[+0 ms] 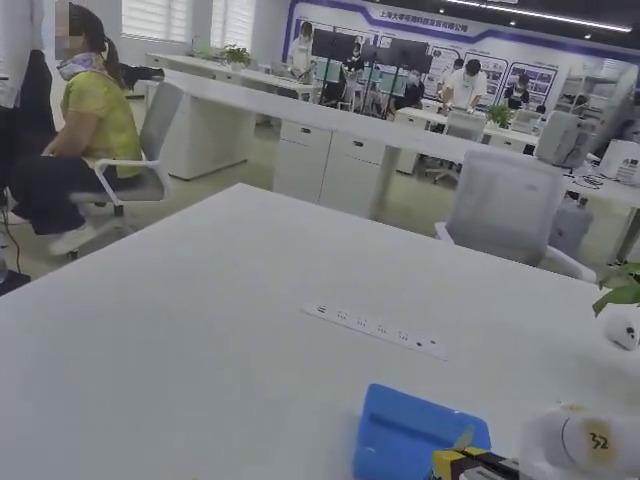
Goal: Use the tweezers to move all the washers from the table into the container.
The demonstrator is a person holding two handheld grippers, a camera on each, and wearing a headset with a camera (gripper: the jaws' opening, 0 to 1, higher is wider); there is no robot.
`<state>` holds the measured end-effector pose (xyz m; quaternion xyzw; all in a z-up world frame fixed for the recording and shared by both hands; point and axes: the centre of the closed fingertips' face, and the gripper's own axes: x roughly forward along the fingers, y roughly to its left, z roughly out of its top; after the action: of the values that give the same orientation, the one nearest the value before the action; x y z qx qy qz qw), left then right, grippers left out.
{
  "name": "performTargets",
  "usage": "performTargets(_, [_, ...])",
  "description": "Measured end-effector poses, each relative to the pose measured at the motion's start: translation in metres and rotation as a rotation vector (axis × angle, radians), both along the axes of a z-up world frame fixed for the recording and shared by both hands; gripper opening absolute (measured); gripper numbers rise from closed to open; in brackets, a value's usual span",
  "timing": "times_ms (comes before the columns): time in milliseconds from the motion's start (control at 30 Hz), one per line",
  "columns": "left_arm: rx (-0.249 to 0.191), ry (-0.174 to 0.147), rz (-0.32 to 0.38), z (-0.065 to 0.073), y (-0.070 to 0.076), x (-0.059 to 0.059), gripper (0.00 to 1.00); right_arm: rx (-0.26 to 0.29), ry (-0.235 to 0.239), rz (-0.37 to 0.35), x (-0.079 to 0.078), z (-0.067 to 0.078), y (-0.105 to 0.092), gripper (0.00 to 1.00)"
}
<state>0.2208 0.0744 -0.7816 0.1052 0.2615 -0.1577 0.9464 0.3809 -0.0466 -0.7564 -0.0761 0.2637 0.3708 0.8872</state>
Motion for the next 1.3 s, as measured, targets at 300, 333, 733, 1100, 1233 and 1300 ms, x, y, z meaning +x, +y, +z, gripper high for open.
performTargets(300, [0.007,0.005,-0.005,-0.001,-0.001,0.0,0.94,0.013,-0.058,-0.074,0.03,0.013,-0.009,0.01])
performTargets(333, [0.007,0.005,-0.005,-0.001,-0.001,0.0,0.94,-0.001,-0.067,-0.088,0.035,0.01,-0.012,0.01])
performTargets(733, [0.004,-0.005,0.008,0.0,0.002,0.001,0.93,-0.045,0.008,-0.128,0.054,-0.031,-0.023,0.01])
performTargets(1100, [0.016,0.014,0.013,-0.004,0.003,0.001,0.93,-0.067,0.036,-0.106,0.058,-0.05,-0.014,0.01])
performTargets(1233, [0.023,0.025,0.009,-0.006,0.003,0.0,0.93,-0.079,0.043,-0.097,0.058,-0.056,-0.014,0.01])
performTargets(1300, [0.028,0.029,0.008,-0.007,0.002,0.0,0.93,-0.075,0.043,-0.095,0.055,-0.056,-0.015,0.01])
